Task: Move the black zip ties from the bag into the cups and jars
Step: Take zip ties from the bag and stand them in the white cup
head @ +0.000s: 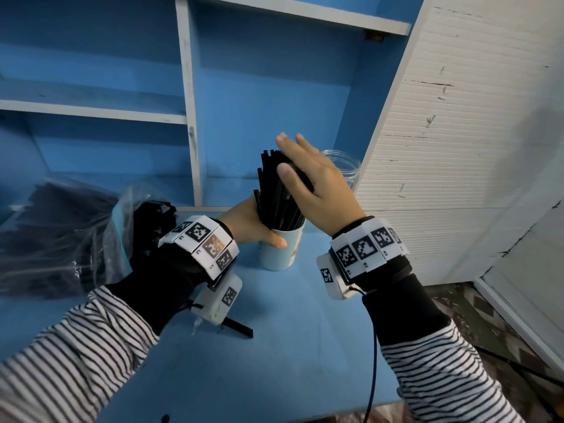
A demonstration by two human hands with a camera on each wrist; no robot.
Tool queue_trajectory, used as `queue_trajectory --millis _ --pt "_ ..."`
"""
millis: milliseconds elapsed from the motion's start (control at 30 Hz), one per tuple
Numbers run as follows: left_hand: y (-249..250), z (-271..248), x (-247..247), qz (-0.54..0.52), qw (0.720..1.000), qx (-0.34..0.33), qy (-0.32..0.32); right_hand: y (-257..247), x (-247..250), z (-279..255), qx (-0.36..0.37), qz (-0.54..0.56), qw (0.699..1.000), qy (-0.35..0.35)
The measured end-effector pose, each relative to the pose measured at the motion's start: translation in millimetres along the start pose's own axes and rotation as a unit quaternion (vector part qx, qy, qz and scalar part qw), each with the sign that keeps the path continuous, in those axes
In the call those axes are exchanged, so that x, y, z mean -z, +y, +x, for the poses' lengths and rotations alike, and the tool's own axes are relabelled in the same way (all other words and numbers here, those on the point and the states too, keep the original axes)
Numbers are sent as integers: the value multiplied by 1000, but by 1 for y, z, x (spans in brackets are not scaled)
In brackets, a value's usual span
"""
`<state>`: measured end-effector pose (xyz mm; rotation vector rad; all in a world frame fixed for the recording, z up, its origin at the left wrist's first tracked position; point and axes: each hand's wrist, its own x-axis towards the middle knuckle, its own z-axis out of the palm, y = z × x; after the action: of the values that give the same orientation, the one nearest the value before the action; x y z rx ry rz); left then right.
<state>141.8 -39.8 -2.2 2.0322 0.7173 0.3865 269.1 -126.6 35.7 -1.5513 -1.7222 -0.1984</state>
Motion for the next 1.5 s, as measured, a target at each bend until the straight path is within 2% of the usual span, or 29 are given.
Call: queue_trajectory --millis 200,333,433,500,600,700,800,833,900,1000,1133,1233,1333,1400,1500 --pt "-5 1 -3 -1 1000 20 5 -3 1 2 2 -77 997 -16" --pt "-15 -11 7 42 996 76 28 -20 9 -2 45 -39 995 80" --pt "-21 -33 23 83 990 79 88 -46 10 -10 78 -8 986 146" --pt "-25 -50 36 72 985 34 151 -61 6 -18 86 42 986 136" --pt "-30 -78 59 70 963 -33 259 -74 -12 -33 78 117 990 12" --pt "-38 -102 81 135 930 -58 335 -76 -36 -48 19 105 974 -198" --pt "-55 -118 100 209 909 -22 361 -73 -54 -61 -66 19 903 -424" --pt "-61 -121 105 226 907 0 356 -73 -58 -65 -86 -8 879 -468" --pt "-72 -127 110 239 913 49 329 -72 -68 -70 -91 -52 861 -498" --pt "-82 -134 110 225 930 95 274 -70 -80 -76 -78 -95 856 -503" --pt "-85 -139 105 216 938 84 258 -70 -81 -76 -57 -105 868 -482" --pt "-83 -141 105 219 936 81 264 -70 -77 -69 -20 -67 915 -397" --pt "-81 -142 109 229 929 88 278 -72 -80 -59 40 39 965 -256" --pt "-81 -142 110 223 926 96 289 -76 -86 -51 56 74 977 -193" --pt "-82 -141 111 218 924 103 297 -78 -99 -41 47 85 979 -180"
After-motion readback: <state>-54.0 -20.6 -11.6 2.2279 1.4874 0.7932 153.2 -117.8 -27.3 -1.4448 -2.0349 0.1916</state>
